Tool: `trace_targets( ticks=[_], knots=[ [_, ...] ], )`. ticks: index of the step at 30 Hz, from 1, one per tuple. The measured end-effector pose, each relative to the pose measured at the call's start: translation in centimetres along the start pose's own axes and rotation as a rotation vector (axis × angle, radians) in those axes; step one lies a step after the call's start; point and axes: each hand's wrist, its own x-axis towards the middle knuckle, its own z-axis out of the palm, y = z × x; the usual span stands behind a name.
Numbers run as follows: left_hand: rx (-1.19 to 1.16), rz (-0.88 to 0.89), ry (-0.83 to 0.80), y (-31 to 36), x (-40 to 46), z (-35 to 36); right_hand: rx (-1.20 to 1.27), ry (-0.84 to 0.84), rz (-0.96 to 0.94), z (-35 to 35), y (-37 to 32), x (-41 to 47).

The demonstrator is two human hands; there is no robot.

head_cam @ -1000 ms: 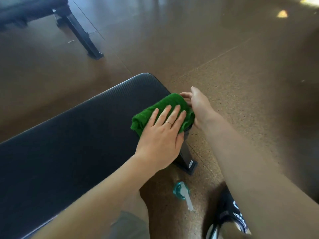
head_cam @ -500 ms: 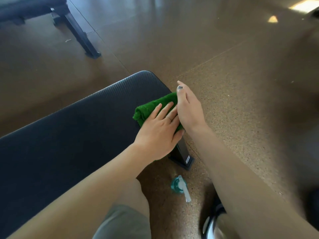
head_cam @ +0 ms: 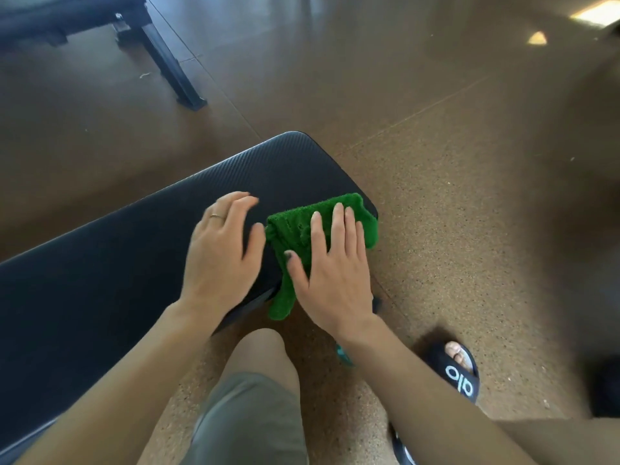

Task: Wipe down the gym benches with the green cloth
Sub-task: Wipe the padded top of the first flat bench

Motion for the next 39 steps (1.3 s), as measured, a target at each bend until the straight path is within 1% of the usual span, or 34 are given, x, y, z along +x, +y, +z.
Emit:
trace_targets(
  ticks=[1, 3, 6, 8, 10, 13, 15, 18, 20, 22, 24, 27, 30, 32, 36, 39],
  knots=[
    [0.026, -0.045, 0.031, -0.7, -0.6, -0.1, -0.044, -0.033, 0.011, 0.2, -0.5, -0.3],
    [0.067, -0.064, 0.104, -1.7, -1.7, -0.2, -0.07, -0.047, 0.036, 0.3, -1.2, -0.2],
    [0.096, 0.001, 0.241, -1.8, -3.1, 0.2, -0.08, -0.065, 0.074, 0.6, -2.3, 0.2],
    [0.144, 0.063, 0.271, -1.6, -3.6, 0.5, -0.094, -0.048, 0.078, 1.0, -2.7, 0.2],
    [0.198, 0.097, 0.257, -1.7, -3.8, 0.8, -0.103, -0.017, 0.036, 1.3, -2.0, 0.5],
    [0.218, 0.05, 0.241, -2.0, -3.6, 0.7, -0.099, 0.021, -0.033, 1.0, 0.2, 2.3],
    [0.239, 0.041, 0.226, -2.0, -3.6, 0.7, -0.081, 0.048, -0.028, 1.0, 1.2, 3.6],
    [0.266, -0.011, 0.176, -2.1, -3.3, 1.1, -0.063, 0.07, 0.044, 0.8, 2.3, 5.7],
    [0.277, -0.102, 0.132, -2.3, -3.1, 1.3, -0.044, 0.038, 0.13, 0.4, 2.8, 7.2],
    [0.277, -0.15, 0.106, -2.4, -3.0, 1.5, -0.034, 0.018, 0.211, 0.3, 2.8, 7.8],
    [0.266, -0.155, 0.095, -2.4, -3.0, 1.6, -0.04, 0.049, 0.269, 0.5, 1.9, 6.9],
    [0.275, -0.157, 0.089, -2.3, -3.0, 1.8, 0.011, 0.138, 0.325, 1.5, -1.1, 3.0],
    [0.293, -0.159, 0.077, -2.3, -3.1, 1.8, 0.098, 0.159, 0.291, 3.0, -5.6, -1.2],
    [0.293, -0.155, 0.063, -2.3, -3.1, 1.8, 0.132, 0.151, 0.265, 3.6, -6.9, -2.5],
    [0.286, -0.16, 0.064, -2.5, -3.1, 1.8, 0.072, 0.166, 0.123, 2.7, -2.0, -0.2],
    [0.288, -0.16, 0.068, -2.5, -3.0, 1.9, 0.04, 0.214, 0.197, 2.0, 0.4, 3.1]
  ],
)
